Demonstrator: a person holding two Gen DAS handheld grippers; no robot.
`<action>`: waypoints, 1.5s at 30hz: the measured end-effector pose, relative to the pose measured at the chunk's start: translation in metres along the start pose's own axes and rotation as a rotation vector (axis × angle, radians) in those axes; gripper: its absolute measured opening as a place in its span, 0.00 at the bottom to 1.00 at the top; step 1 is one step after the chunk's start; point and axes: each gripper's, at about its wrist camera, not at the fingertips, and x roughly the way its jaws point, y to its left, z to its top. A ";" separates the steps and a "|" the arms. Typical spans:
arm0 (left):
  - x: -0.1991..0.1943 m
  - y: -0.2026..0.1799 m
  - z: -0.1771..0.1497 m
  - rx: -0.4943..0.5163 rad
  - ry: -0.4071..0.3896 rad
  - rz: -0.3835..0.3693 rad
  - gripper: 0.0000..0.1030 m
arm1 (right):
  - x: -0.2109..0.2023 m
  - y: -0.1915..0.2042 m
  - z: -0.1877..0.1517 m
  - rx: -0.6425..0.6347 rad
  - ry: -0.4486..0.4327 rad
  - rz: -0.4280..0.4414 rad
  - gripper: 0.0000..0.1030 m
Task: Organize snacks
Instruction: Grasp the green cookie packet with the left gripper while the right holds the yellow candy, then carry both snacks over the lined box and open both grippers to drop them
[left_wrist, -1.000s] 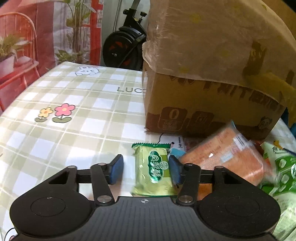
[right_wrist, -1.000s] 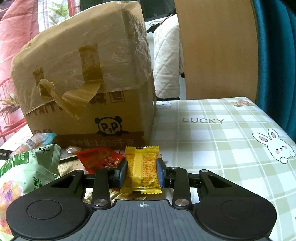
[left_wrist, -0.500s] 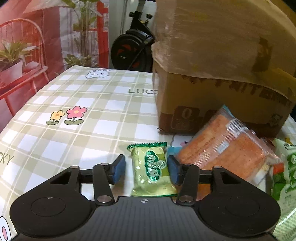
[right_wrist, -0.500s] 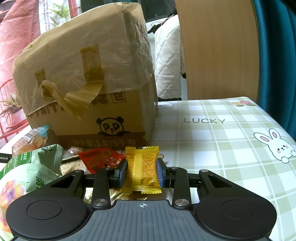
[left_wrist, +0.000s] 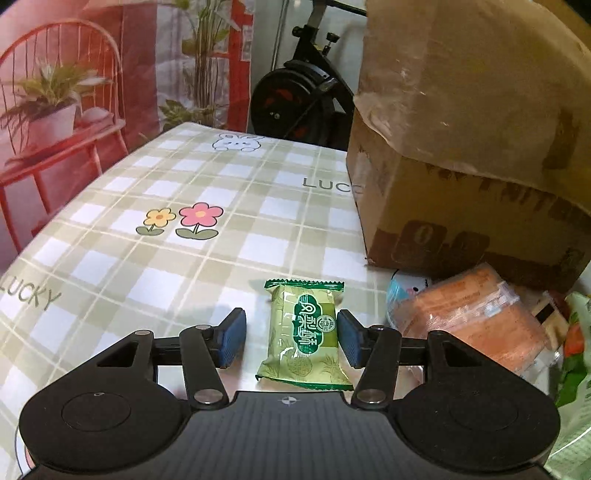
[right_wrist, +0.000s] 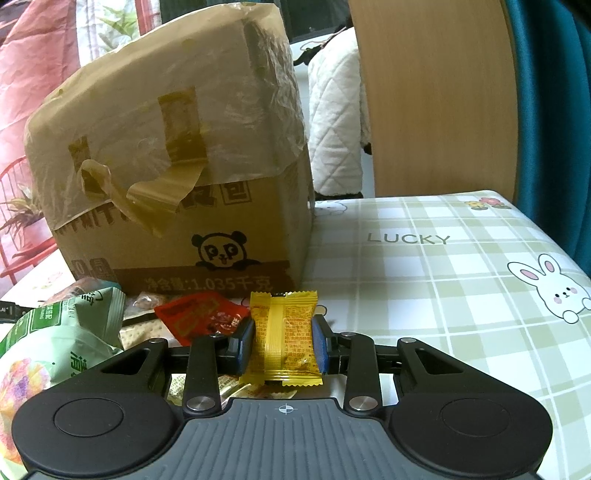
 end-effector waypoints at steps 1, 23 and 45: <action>-0.001 -0.002 -0.001 0.015 -0.002 0.005 0.55 | 0.000 0.000 0.000 0.000 0.001 0.000 0.30; -0.040 -0.009 0.006 0.011 -0.108 -0.014 0.38 | -0.004 -0.002 -0.002 0.010 -0.026 -0.004 0.30; -0.136 -0.046 0.105 0.083 -0.395 -0.190 0.38 | -0.099 0.036 0.117 -0.071 -0.353 0.052 0.30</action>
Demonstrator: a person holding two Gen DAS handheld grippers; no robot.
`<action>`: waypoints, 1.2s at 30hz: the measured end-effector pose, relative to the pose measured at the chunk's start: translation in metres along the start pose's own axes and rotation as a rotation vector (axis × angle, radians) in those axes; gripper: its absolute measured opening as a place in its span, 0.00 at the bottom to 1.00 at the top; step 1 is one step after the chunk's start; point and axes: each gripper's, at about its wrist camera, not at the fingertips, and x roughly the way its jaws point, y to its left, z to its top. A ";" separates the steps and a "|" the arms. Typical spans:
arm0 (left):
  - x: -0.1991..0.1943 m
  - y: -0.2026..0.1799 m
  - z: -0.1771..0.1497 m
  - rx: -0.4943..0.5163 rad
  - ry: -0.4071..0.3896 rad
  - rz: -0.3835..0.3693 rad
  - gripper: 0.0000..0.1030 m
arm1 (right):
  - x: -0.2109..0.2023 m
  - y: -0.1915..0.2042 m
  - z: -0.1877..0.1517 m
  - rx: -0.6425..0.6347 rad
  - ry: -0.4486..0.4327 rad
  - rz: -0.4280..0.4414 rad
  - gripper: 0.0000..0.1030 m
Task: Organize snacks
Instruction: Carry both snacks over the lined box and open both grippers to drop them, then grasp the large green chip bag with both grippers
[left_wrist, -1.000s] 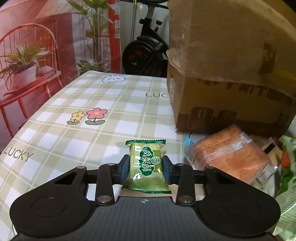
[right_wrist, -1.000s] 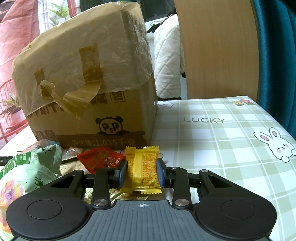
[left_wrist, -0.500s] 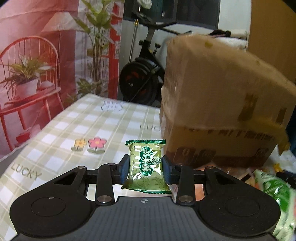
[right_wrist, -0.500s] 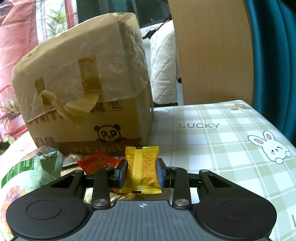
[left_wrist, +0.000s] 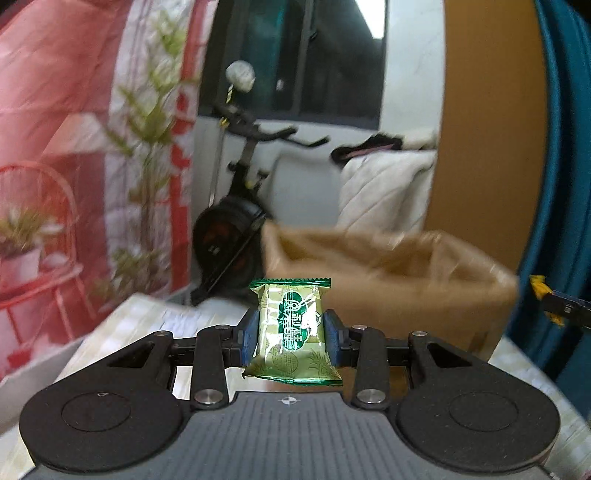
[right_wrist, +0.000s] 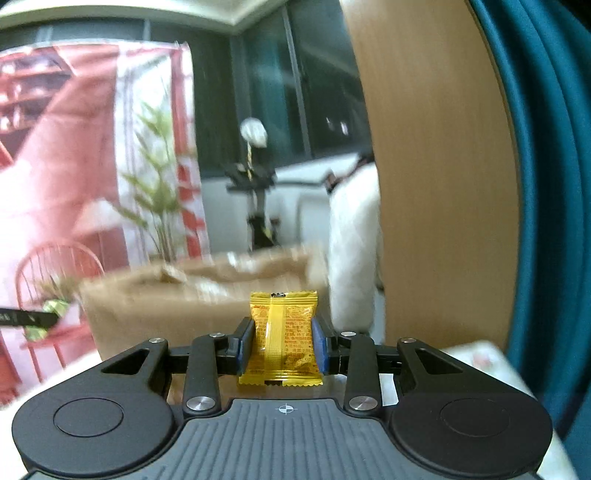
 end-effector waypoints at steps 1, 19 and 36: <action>0.002 -0.004 0.009 0.000 -0.011 -0.010 0.38 | 0.003 0.001 0.011 -0.009 -0.009 0.007 0.30; 0.108 -0.036 0.050 0.023 0.127 -0.145 0.50 | 0.116 0.042 0.043 0.032 0.207 0.023 0.49; 0.015 -0.010 0.014 0.015 0.145 -0.191 0.53 | 0.011 0.037 0.024 0.063 0.140 0.050 0.58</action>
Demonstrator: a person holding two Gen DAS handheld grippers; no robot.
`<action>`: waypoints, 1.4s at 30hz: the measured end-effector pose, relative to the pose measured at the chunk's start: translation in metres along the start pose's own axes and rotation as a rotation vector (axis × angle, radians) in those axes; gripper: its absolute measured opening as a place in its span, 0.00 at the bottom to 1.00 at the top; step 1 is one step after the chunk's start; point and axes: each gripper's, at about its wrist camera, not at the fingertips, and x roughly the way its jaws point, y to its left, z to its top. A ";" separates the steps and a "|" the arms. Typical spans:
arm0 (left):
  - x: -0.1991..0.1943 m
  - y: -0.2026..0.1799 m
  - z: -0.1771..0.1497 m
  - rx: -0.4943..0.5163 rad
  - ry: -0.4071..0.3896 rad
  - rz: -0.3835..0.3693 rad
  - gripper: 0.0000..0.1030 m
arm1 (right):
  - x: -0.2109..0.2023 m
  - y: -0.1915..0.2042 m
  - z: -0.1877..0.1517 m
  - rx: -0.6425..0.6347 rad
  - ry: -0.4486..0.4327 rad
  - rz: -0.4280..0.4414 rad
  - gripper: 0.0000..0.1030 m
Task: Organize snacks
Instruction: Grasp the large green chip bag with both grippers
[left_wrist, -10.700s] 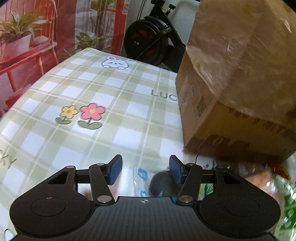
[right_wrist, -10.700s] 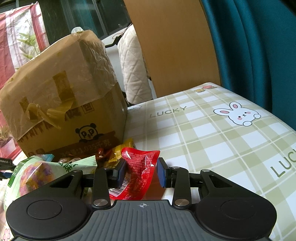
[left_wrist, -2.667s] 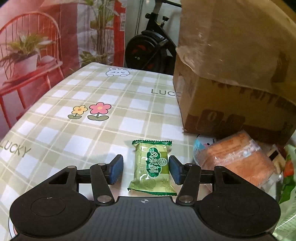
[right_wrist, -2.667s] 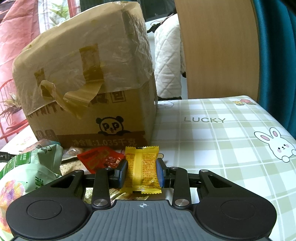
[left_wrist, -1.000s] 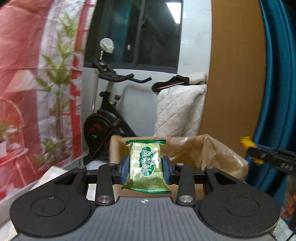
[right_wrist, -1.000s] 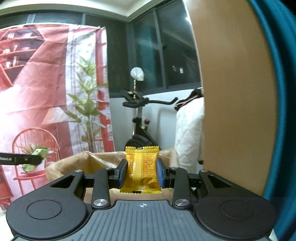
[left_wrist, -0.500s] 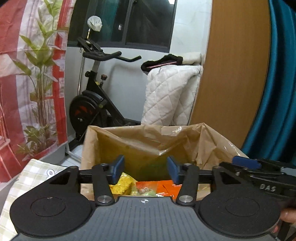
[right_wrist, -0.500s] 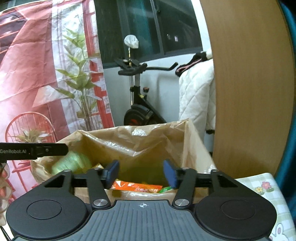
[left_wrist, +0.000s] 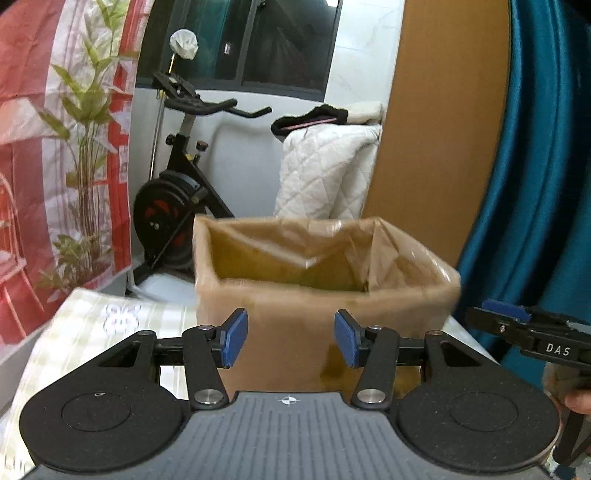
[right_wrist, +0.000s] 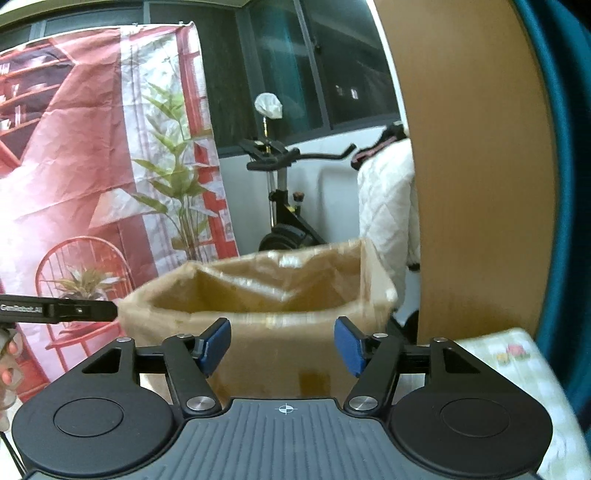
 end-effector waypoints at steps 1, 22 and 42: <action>-0.005 0.001 -0.008 -0.008 0.006 -0.002 0.53 | -0.005 -0.001 -0.008 0.012 0.009 -0.001 0.58; 0.014 -0.024 -0.127 -0.001 0.241 -0.136 0.52 | -0.023 0.040 -0.161 0.000 0.465 0.066 0.72; 0.050 -0.034 -0.156 -0.009 0.333 -0.320 0.60 | -0.022 0.029 -0.168 -0.077 0.444 0.087 0.48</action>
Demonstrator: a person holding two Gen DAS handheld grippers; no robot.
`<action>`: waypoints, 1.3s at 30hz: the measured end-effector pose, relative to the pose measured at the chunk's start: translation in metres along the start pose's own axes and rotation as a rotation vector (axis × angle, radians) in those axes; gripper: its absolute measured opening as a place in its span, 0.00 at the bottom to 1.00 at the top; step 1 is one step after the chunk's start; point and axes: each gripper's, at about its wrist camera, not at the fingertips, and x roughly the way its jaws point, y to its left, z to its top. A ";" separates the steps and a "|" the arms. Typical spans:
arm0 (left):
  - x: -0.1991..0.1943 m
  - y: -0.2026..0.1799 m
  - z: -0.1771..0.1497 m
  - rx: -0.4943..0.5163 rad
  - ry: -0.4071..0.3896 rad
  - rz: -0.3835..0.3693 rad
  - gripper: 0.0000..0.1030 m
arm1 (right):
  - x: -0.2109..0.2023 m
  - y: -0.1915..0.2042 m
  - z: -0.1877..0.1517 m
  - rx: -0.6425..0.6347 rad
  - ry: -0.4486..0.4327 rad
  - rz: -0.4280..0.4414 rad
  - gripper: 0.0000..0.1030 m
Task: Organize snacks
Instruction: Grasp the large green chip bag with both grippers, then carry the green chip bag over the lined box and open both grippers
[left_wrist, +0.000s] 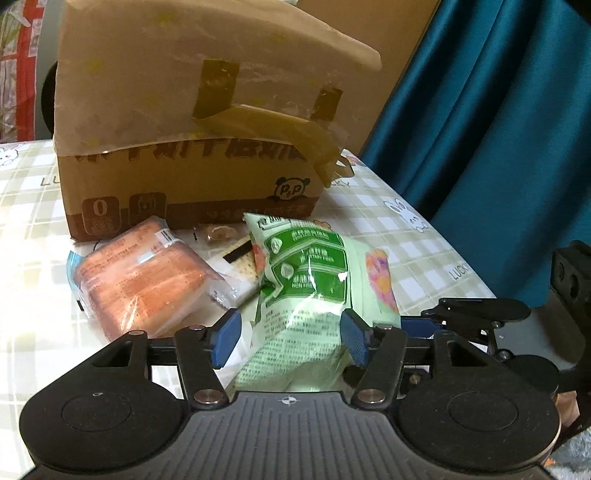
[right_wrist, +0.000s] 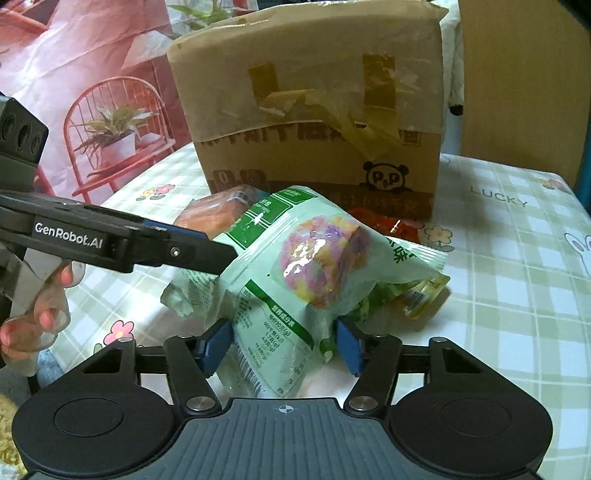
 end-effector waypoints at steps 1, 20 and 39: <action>0.001 0.001 0.000 0.000 0.007 -0.004 0.60 | -0.001 0.000 0.000 -0.002 -0.005 0.000 0.46; 0.015 -0.015 -0.006 0.124 0.032 0.023 0.24 | -0.012 -0.005 0.002 -0.023 -0.067 -0.053 0.34; -0.061 -0.053 0.036 0.203 -0.215 0.055 0.24 | -0.082 0.018 0.050 -0.158 -0.262 -0.066 0.32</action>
